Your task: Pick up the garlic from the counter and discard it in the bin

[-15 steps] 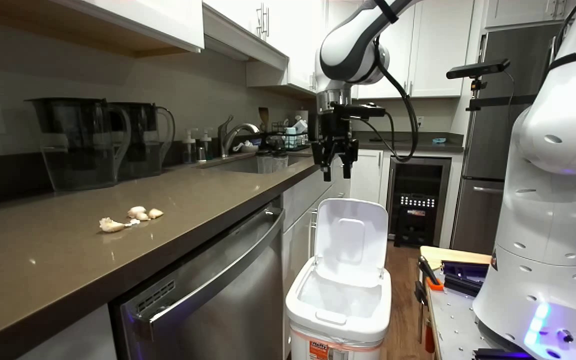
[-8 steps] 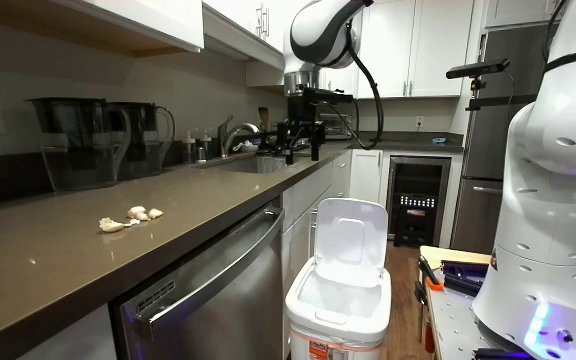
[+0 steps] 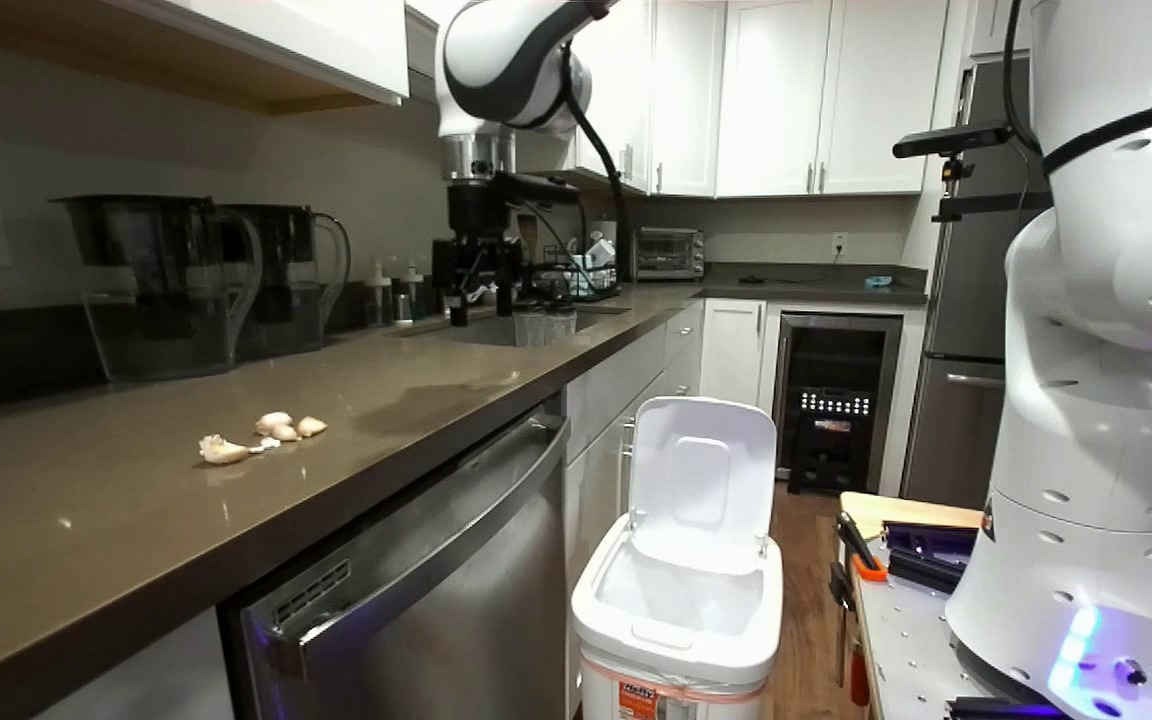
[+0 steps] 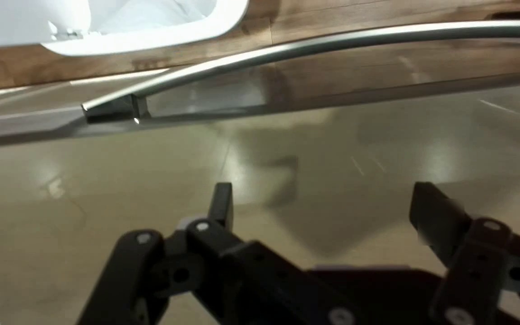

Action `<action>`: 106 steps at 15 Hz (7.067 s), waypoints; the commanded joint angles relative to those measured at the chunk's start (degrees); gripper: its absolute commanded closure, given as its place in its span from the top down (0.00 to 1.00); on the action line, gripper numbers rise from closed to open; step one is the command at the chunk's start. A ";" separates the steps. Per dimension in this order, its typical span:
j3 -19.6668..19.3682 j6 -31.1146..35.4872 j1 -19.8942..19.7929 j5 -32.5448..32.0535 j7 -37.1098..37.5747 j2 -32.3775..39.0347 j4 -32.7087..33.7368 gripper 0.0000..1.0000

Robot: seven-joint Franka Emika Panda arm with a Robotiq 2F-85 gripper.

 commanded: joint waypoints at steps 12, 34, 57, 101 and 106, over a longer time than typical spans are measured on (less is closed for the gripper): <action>7.72 -9.01 3.29 -2.18 -31.92 17.16 20.79 1.00; 12.24 -13.33 4.84 -2.86 -60.96 30.08 36.04 1.00; 9.82 -19.75 5.46 -2.23 -60.12 30.58 37.21 0.10; -7.45 6.35 -9.59 -7.58 -2.46 -29.16 -46.59 0.08; -6.94 5.97 -11.61 -9.56 1.09 -25.63 -40.81 0.08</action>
